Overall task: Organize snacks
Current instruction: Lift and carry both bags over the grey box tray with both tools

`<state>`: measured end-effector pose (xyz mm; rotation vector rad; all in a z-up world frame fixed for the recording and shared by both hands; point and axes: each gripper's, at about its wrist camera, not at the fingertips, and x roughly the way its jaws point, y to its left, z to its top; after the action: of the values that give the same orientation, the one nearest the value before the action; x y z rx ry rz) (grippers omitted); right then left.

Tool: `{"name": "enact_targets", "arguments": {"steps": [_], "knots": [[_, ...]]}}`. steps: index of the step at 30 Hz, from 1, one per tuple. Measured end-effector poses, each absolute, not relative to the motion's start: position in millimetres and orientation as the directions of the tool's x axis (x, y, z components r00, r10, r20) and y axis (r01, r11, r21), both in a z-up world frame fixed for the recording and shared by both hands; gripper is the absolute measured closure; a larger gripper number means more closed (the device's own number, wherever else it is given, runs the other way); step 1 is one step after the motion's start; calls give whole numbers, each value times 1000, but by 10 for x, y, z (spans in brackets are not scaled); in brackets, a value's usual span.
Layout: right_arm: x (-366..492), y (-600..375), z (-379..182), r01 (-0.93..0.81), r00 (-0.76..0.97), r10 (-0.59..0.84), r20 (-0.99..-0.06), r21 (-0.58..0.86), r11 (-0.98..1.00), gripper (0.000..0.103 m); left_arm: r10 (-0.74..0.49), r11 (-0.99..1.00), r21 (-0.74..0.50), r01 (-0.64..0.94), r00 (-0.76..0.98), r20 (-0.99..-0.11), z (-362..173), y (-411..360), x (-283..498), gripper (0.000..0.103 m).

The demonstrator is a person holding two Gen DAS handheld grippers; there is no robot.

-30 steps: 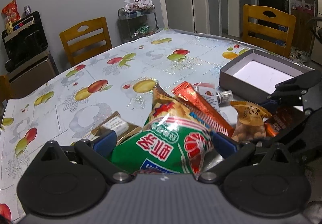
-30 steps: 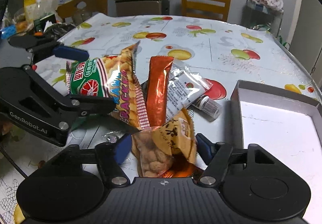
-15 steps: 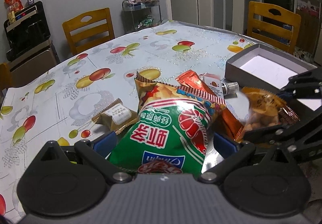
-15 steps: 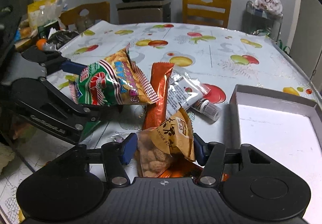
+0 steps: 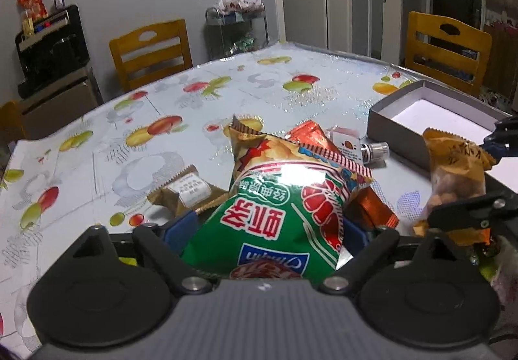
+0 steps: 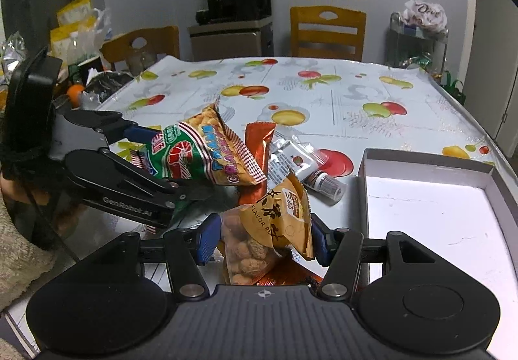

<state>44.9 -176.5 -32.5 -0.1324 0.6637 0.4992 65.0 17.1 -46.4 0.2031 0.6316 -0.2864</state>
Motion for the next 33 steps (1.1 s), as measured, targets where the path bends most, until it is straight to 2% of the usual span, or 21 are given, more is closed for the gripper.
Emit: {"name": "enact_targets", "arguments": {"steps": [8, 15, 23, 33], "knots": [[374, -1810, -273, -486, 686, 411, -600, 43, 873, 46, -178, 943, 131, 307, 794, -581, -453, 136, 540, 31], [331, -1858, -196, -484, 698, 419, -581, 48, 874, 46, -181, 953, 105, 286, 809, -559, -349, 246, 359, 33], [303, -1911, -79, -485, 721, 437, -539, 58, 872, 46, -195, 956, 99, 277, 849, -492, 5, 302, 151, 33], [322, -2328, 93, -414, 788, 389, -477, 57, 908, 46, -285, 919, 113, 378, 833, -474, 314, -209, 261, 33]]}}
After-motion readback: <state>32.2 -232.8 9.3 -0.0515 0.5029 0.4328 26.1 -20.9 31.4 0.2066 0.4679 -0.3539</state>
